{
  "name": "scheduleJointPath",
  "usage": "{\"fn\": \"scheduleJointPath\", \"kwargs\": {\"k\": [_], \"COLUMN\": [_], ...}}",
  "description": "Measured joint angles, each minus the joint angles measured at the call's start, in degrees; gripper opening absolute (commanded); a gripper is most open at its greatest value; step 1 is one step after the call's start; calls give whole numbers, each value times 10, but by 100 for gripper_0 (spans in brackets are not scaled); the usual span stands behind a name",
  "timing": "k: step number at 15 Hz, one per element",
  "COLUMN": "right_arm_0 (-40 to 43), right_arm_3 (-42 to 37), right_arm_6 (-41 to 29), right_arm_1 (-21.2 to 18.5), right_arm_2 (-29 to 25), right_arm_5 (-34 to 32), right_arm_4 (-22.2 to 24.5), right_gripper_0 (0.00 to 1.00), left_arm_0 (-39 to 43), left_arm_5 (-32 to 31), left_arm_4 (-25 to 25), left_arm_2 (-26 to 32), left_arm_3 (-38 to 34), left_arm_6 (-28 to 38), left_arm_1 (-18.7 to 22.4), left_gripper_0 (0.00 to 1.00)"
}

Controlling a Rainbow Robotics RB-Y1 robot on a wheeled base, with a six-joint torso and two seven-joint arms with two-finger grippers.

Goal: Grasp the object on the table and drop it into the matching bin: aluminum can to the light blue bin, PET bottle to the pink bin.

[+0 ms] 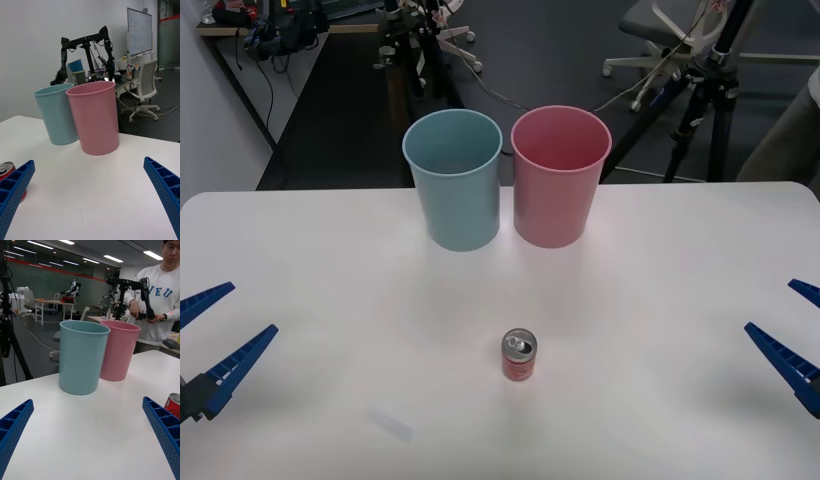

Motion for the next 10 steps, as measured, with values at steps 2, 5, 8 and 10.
{"fn": "scheduleJointPath", "kwargs": {"k": [2,5,8,10], "right_arm_0": [0,17,50,77], "right_arm_3": [0,-4,-52,-83], "right_arm_6": [0,-2,-3,3], "right_arm_1": [0,29,30,30], "right_arm_2": [0,3,23,50], "right_arm_5": [0,7,58,90], "right_arm_4": [0,21,25,25], "right_gripper_0": [100,100,100,100], "left_arm_0": [0,0,0,0], "left_arm_5": [0,0,0,0], "left_arm_4": [0,0,0,0], "left_arm_2": [0,0,0,0], "left_arm_3": [0,0,0,0], "left_arm_6": [0,0,0,0], "left_arm_1": [0,0,0,0], "left_gripper_0": [100,100,100,100]}}
